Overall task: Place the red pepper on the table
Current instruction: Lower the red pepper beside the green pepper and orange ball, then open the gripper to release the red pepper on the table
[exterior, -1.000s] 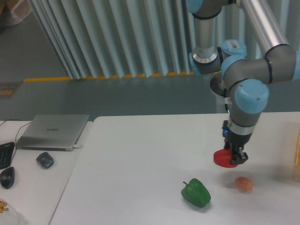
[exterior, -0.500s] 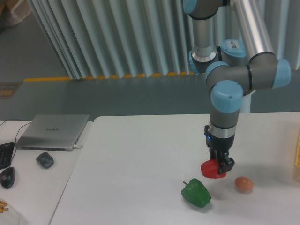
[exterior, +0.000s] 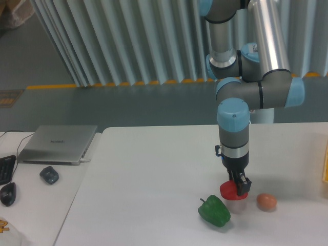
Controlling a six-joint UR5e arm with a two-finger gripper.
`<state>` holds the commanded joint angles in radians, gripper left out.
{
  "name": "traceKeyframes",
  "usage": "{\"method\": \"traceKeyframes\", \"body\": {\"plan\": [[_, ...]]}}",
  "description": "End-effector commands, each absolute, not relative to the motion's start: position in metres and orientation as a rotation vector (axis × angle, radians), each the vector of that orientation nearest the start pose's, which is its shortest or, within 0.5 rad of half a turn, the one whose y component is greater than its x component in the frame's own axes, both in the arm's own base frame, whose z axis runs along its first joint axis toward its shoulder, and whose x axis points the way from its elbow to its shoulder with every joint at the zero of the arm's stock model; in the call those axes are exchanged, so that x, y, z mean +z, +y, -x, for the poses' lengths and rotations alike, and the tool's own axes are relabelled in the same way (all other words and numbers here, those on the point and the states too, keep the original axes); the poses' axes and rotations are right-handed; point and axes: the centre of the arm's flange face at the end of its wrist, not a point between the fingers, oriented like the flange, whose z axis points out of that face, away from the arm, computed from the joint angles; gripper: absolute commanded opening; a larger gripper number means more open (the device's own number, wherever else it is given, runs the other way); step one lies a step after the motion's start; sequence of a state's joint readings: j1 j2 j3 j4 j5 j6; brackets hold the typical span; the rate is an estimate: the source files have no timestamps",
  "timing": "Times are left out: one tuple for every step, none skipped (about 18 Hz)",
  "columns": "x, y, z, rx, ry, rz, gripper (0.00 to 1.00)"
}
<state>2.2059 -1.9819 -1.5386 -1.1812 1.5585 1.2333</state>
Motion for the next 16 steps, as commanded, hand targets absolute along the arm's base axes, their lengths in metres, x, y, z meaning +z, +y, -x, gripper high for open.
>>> {"method": "traceKeyframes", "body": {"plan": [[0.309, 0.592, 0.267, 0.005, 0.926, 2.985, 0.51], [0.309, 0.592, 0.266, 0.007, 0.93, 2.983, 0.64], [0.308, 0.593, 0.266, 0.005, 0.933, 2.983, 0.81], [0.306, 0.593, 0.266, 0.004, 0.931, 2.985, 0.92], [0.307, 0.593, 0.267, 0.014, 0.935, 2.99, 1.0], [0.307, 0.593, 0.267, 0.024, 0.937, 2.998, 1.0], [0.307, 0.593, 0.266, 0.029, 0.939, 3.005, 1.0], [0.305, 0.595, 0.263, 0.029, 0.95, 3.006, 1.0], [0.305, 0.595, 0.263, 0.033, 0.955, 3.006, 1.0], [0.307, 0.596, 0.264, 0.041, 0.956, 3.004, 1.0], [0.311, 0.597, 0.264, 0.05, 0.959, 2.998, 1.0], [0.314, 0.597, 0.265, 0.056, 0.963, 2.994, 1.0], [0.318, 0.598, 0.268, 0.066, 0.959, 2.988, 1.0], [0.321, 0.598, 0.27, 0.075, 0.955, 2.987, 1.0], [0.323, 0.599, 0.271, 0.079, 0.956, 2.982, 1.0], [0.328, 0.6, 0.272, 0.092, 0.953, 2.979, 1.0]]}}
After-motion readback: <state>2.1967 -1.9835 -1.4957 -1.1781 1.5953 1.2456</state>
